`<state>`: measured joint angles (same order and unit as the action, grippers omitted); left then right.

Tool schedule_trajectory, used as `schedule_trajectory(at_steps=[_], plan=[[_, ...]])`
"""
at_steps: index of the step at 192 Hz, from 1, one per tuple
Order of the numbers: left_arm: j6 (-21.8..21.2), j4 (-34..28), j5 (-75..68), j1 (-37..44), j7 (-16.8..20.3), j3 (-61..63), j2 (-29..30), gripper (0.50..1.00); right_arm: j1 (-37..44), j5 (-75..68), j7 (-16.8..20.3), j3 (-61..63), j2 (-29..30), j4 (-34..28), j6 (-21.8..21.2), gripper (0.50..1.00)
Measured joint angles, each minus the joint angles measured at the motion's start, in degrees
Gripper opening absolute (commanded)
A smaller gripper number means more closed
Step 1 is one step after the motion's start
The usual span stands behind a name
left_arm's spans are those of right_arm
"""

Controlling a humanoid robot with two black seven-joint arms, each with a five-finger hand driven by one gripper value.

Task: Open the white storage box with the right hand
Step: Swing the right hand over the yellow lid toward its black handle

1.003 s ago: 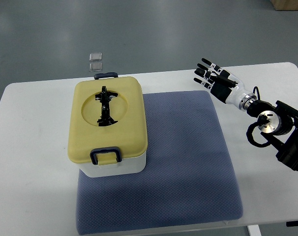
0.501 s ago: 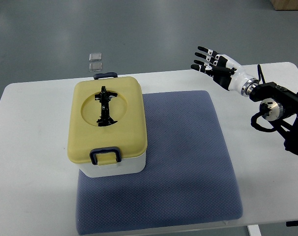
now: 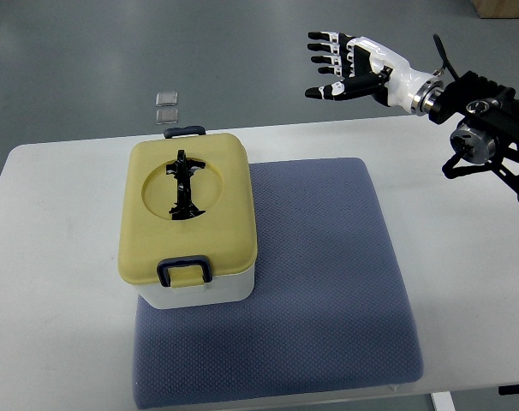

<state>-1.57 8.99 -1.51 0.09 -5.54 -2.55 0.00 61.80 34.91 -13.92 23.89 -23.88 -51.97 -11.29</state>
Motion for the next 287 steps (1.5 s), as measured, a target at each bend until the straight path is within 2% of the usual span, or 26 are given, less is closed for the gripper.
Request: schedule_trajectory(at_steps=[41,60,113,149,205,287], plan=[[0.00,-0.01,0.00,0.01,0.00,0.00,0.00,1.000,6.50,18.62,-4.90,-4.51,-0.27,-2.98,-0.41,0.934],[0.00,-0.01,0.00,0.01,0.00,0.00,0.00,1.000,9.52,26.61,-8.60,-6.25,-0.26,-3.93,-0.86,0.936],[0.00,0.01,0.00,0.01,0.00,0.00,0.00,1.000,18.54,37.75,-17.00,-12.23,1.00,-6.19,-0.96,0.936],[0.00,0.01,0.00,-0.01,0.00,0.00,0.00,1.000,23.52,46.66,-20.26,-16.35,5.91,-6.36,-0.94,0.936],[-0.01,0.02,0.00,-0.09,0.00,0.00,0.00,1.000,30.06,55.73,-21.08,-24.17,11.34,-6.31,-1.72,0.934],[-0.02,0.01,0.00,-0.16,0.00,0.00,0.00,1.000,32.97,62.84,-21.10,-25.25,16.83,-5.61,-4.50,0.934]])
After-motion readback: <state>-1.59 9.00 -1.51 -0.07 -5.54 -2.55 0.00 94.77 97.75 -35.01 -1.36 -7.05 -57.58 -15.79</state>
